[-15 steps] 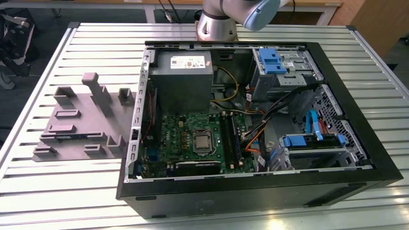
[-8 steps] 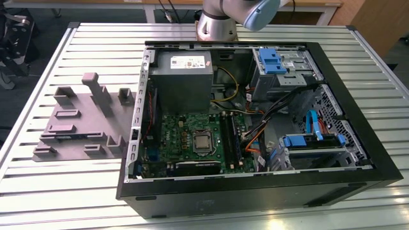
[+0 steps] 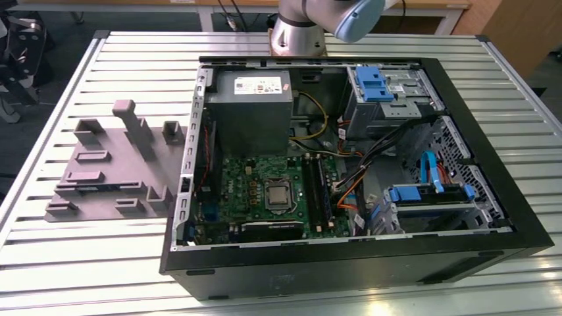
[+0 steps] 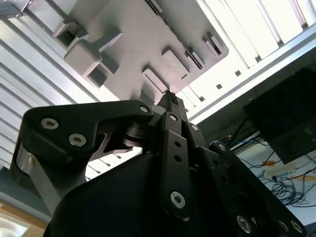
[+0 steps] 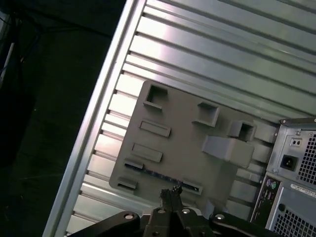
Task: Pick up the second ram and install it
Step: 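Pick up the second ram and move it above second insertion slot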
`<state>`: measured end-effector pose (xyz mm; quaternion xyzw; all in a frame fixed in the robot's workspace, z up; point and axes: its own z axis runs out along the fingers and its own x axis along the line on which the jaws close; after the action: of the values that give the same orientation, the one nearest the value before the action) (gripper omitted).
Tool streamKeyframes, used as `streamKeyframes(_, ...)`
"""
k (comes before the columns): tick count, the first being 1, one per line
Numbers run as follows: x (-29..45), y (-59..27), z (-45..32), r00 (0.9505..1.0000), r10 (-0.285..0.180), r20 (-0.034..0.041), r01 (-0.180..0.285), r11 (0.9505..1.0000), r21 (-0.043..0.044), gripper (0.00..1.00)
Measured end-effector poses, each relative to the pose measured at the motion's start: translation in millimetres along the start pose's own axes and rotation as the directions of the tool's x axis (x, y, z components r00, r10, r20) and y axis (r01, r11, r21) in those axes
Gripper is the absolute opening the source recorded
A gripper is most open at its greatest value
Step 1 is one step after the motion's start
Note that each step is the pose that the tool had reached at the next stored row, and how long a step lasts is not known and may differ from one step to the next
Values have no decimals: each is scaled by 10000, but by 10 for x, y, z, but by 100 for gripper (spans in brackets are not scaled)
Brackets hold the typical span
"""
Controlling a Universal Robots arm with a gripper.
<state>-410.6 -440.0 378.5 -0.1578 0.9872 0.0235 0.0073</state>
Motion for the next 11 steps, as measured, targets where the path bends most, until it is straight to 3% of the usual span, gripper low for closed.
streamKeyframes(5,0,0,1,9970,-776,-35,776,9970,-17,11)
streamKeyframes(11,0,0,1,9960,-894,-40,894,9960,-21,11)
